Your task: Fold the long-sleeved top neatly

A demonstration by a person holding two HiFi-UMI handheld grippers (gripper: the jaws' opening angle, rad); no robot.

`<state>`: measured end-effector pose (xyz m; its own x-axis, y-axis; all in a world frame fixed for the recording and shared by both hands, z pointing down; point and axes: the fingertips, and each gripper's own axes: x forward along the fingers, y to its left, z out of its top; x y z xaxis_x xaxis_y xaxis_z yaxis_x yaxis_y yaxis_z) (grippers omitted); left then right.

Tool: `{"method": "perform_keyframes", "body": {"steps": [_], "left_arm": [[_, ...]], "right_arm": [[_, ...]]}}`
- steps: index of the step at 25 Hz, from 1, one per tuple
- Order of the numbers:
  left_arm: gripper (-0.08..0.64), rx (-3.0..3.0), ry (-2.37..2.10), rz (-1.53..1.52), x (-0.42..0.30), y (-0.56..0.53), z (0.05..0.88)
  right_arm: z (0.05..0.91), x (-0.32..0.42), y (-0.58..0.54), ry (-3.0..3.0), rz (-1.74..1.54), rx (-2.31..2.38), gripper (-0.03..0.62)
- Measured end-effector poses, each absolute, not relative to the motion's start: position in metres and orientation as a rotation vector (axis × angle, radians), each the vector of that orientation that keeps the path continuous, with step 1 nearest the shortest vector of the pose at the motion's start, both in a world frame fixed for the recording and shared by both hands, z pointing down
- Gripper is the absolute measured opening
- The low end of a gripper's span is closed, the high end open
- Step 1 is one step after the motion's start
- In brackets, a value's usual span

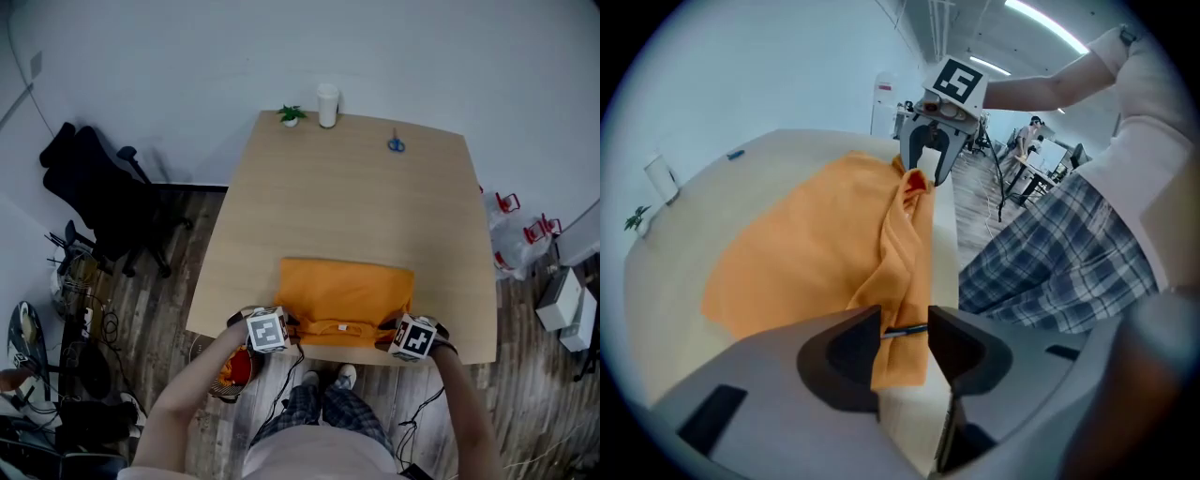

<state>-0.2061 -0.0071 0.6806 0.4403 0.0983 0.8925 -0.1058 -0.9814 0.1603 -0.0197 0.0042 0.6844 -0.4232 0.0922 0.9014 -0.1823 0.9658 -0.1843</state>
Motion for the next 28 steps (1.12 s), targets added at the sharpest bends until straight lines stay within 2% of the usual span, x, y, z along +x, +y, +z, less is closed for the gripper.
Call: {"method": "perform_keyframes", "body": {"steps": [3,10,18,28], "left_arm": [[0.161,2.465,-0.002,1.584,-0.213,-0.001,0.684],[0.158,2.552,-0.084,1.400,-0.185,-0.028,0.642],[0.153,2.415,0.000,1.495,-0.189,-0.005,0.682],[0.147,2.443,-0.087,1.383,-0.186,-0.004,0.672]], "right_arm": [[0.691,-0.019,0.015,-1.964,0.328,0.021,0.191],[0.661,-0.018,-0.015,-2.016,0.291,0.116,0.195],[0.688,0.021,0.006,-1.904,0.378,0.134,0.198],[0.673,0.015,0.010,-2.061,0.459,0.255,0.196]]}}
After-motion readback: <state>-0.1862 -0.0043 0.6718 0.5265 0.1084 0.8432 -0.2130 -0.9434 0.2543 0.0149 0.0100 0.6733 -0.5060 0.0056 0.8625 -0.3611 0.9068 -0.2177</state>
